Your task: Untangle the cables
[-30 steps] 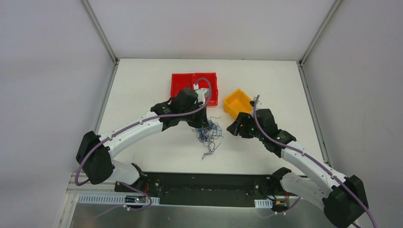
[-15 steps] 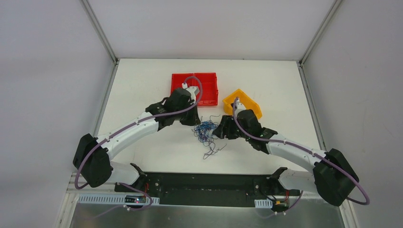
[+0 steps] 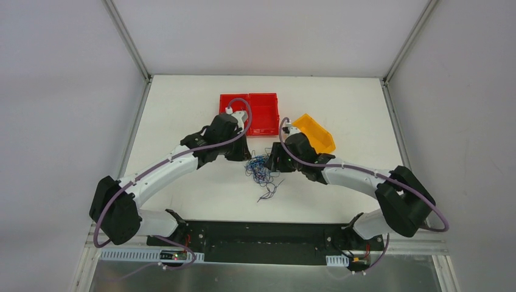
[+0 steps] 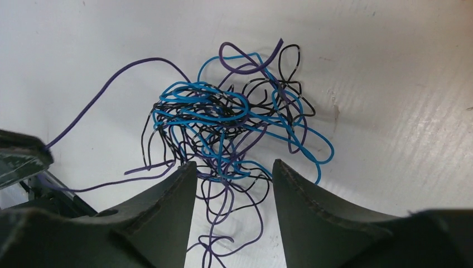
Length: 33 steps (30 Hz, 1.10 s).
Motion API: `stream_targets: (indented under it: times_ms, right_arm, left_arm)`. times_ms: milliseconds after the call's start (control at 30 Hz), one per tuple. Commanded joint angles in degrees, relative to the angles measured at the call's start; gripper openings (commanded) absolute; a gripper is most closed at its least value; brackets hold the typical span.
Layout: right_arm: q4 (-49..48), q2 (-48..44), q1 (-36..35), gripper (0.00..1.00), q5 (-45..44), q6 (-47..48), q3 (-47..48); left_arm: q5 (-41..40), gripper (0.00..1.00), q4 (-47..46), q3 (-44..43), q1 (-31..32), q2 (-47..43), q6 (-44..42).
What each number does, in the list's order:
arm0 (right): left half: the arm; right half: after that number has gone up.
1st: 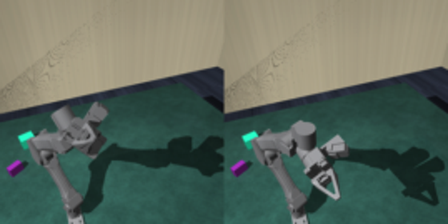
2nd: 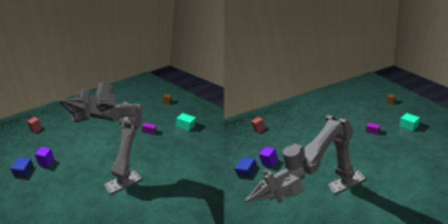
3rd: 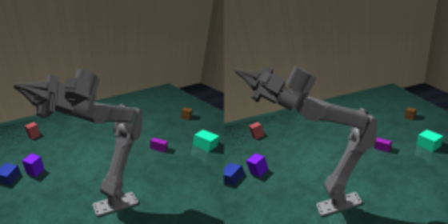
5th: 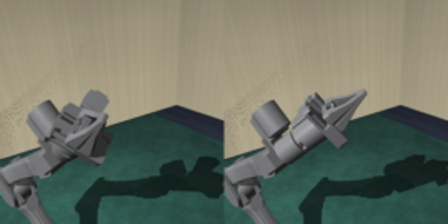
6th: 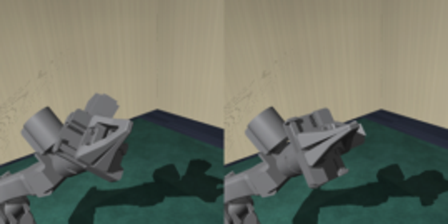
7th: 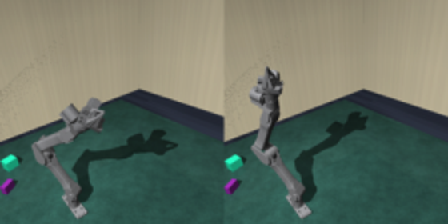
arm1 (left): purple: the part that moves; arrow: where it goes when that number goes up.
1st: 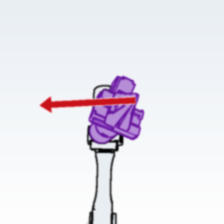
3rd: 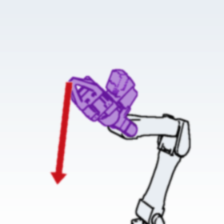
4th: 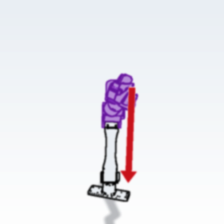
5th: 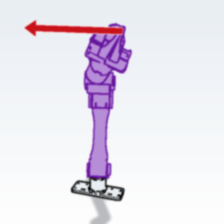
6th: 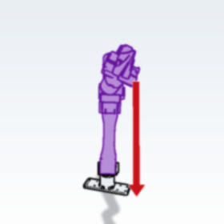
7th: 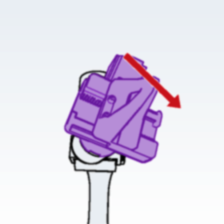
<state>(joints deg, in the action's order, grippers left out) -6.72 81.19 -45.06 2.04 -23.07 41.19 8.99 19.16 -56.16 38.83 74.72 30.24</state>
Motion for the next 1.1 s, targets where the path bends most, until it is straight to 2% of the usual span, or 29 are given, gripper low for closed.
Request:
stream_targets:
  times_ms: [0, 100, 133, 167, 200, 300, 433, 600, 667, 767, 867, 1067]
  right_arm:
    - [1.91, 3.66, -1.11, 0.52, -3.56, -1.41, 4.64]
    - [3.71, 6.26, -1.11, 0.37, -4.83, -2.41, 6.13]
    - [4.64, 6.83, -1.13, 0.26, -5.16, -2.75, 6.53]
    - [5.58, 7.17, -1.15, 0.06, -5.97, -3.37, 6.75]
    - [6.29, 6.85, -1.1, 0.0, -8.27, -4.62, 6.64]
    - [9.15, 3.26, 0.33, 0.0, -14.71, -8.16, 3.52]
    - [12.52, -6.95, 4.78, 0.0, -17.73, -11.13, -3.5]
    - [22.07, -19.96, 10.74, 0.0, -22.35, -11.65, -8.41]
    - [25.32, -24.74, 13.79, 0.0, -22.47, -12.14, -9.62]
    - [28.95, -31.21, 18.47, 0.0, -21.46, -12.64, -10.46]
    - [31.57, -35.89, 20.28, 0.0, -22.98, -13.05, -9.94]
    - [35.72, -40.39, 22.53, 0.0, -26.44, -13.3, -7.77]
  left_arm:
    - [1.35, 0.0, -0.52, 1.08, -0.94, -2.49, 0.04]
    - [1.17, 0.0, -0.44, 1.41, -1.41, -3.04, 0.0]
    - [1.21, 0.0, -0.44, 1.48, -1.58, -3.27, 0.0]
    - [1.14, 0.0, -0.44, 1.65, -1.85, -3.53, 0.0]
    - [0.82, 0.0, -0.11, 1.69, -2.3, -3.83, 0.0]
    - [-1.94, 0.0, 2.64, 2.23, -4.99, -5.56, 0.73]
    - [-8.46, 0.0, 7.42, 4.5, -11.86, -9.68, 2.37]
    - [-7.32, 0.0, 8.35, 9.15, -22.62, -13.86, 4.86]
    - [-6.98, 0.0, 8.48, 10.52, -25.04, -14.43, 6.03]
    - [-6.77, 0.0, 8.4, 11.43, -26.32, -14.4, 7.46]
    - [-6.66, 0.0, 8.42, 11.41, -26.35, -13.89, 7.96]
    - [-13.2, 0.0, 10.69, 11.43, -26.43, -15.71, 10.13]
